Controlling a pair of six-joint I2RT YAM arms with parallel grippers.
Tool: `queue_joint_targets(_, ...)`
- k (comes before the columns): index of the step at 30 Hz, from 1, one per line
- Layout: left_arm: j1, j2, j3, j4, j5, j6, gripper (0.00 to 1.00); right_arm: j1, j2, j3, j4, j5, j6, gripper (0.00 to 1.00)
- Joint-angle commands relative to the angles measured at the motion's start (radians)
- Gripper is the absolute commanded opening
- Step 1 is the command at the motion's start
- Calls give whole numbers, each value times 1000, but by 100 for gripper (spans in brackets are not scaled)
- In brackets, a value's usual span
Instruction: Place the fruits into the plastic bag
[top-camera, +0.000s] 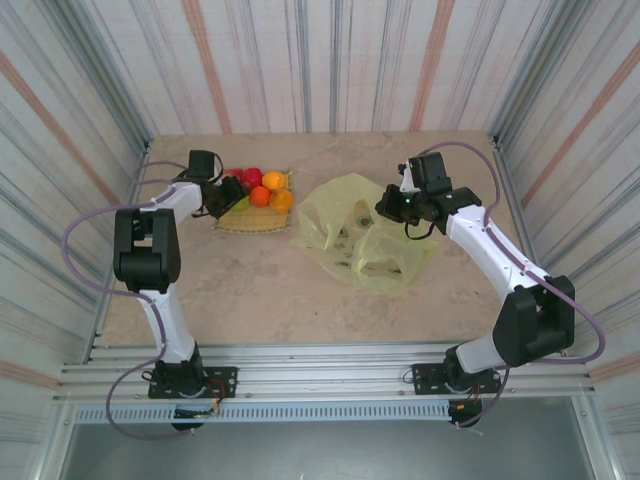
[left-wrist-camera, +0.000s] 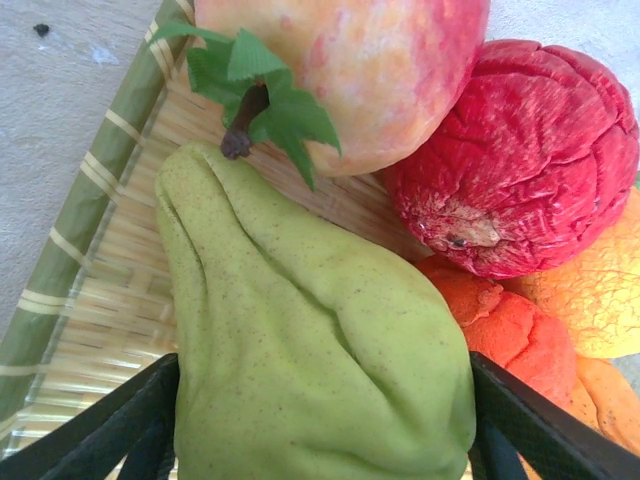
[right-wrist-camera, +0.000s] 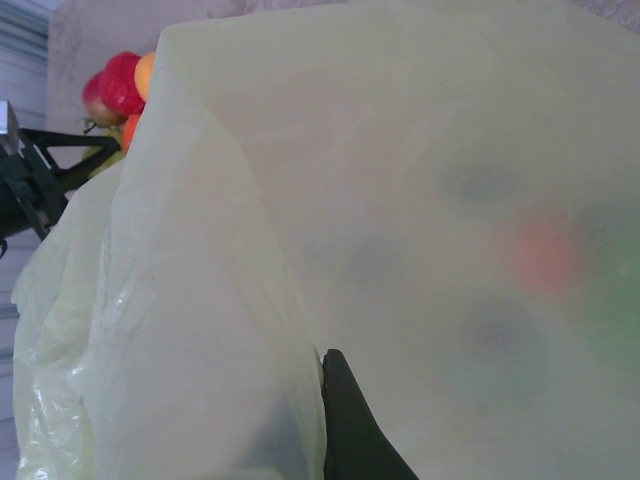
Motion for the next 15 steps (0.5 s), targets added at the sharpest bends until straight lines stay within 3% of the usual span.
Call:
queue_joint_targets(1,1,-11,-31,16,-23,0,68,0,-13,-7,-3,-3,22,0)
queue_joint_targets(9,13,-159,-136,46,-24,-4,61,-1,-22,-6,8,-7,39,0)
queue_joint_targets(15,1,-382,-294,54,32,-5,61,-3,-37,-21,38,-12,79,0)
